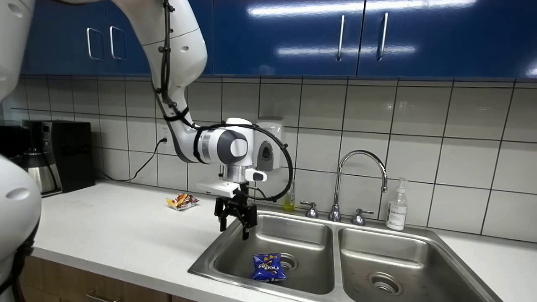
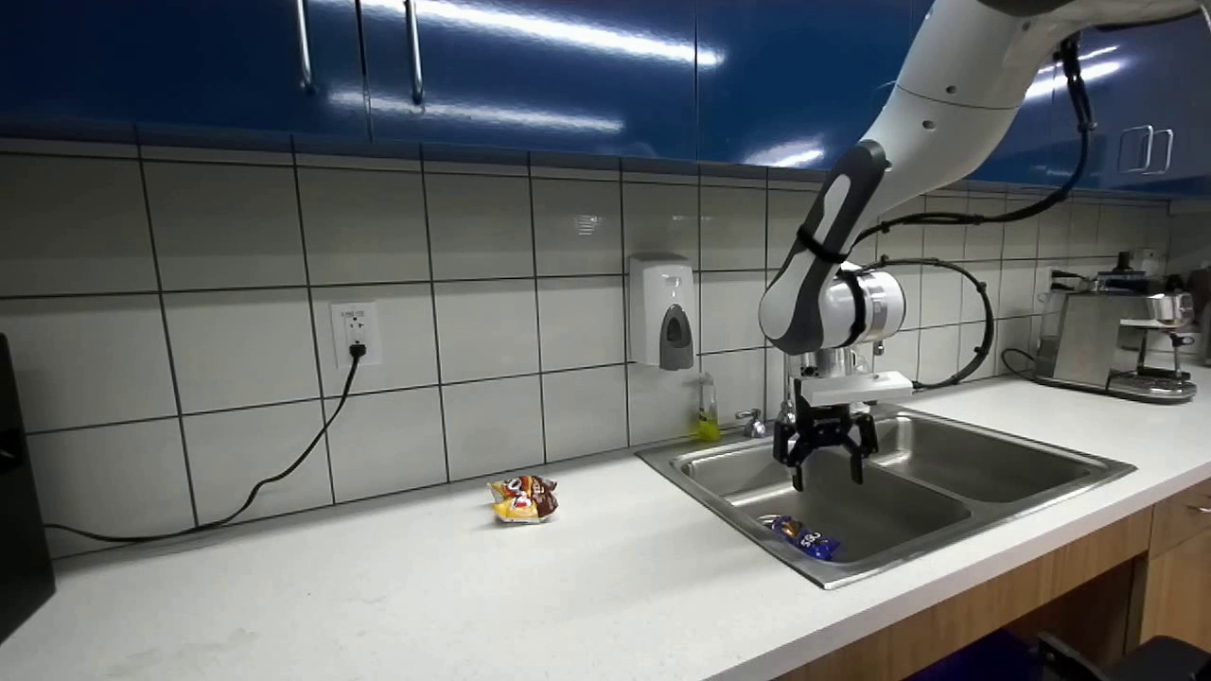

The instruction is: Put the blue packet in the sink on the left.

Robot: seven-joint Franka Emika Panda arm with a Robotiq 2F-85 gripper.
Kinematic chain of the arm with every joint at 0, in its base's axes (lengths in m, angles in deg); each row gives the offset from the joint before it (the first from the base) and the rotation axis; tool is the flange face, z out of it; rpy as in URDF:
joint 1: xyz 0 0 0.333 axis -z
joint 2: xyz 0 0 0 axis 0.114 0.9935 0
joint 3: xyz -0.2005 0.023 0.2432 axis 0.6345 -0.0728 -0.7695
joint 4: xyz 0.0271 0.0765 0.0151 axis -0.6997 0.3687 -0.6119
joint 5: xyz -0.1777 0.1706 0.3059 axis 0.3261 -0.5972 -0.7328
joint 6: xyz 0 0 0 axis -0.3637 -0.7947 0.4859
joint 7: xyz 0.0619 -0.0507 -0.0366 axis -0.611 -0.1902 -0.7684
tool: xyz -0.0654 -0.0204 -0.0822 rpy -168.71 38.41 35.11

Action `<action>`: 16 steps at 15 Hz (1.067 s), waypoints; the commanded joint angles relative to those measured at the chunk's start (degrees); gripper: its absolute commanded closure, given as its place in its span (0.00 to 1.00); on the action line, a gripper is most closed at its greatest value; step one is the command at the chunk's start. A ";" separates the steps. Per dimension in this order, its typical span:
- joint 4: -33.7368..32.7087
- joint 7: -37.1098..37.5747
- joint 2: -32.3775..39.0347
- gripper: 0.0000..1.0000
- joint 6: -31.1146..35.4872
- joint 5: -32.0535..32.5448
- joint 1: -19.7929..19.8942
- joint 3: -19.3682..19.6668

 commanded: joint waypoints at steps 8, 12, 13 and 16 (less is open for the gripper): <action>17.81 -0.65 -18.99 0.00 -1.18 5.79 -1.49 -4.09; 20.68 0.88 -22.98 0.00 -3.21 5.26 -1.86 -6.13; 18.52 -0.46 -19.02 0.00 -0.83 4.61 -1.28 -5.61; 19.70 -0.40 -20.84 0.00 -1.77 4.58 -1.38 -6.22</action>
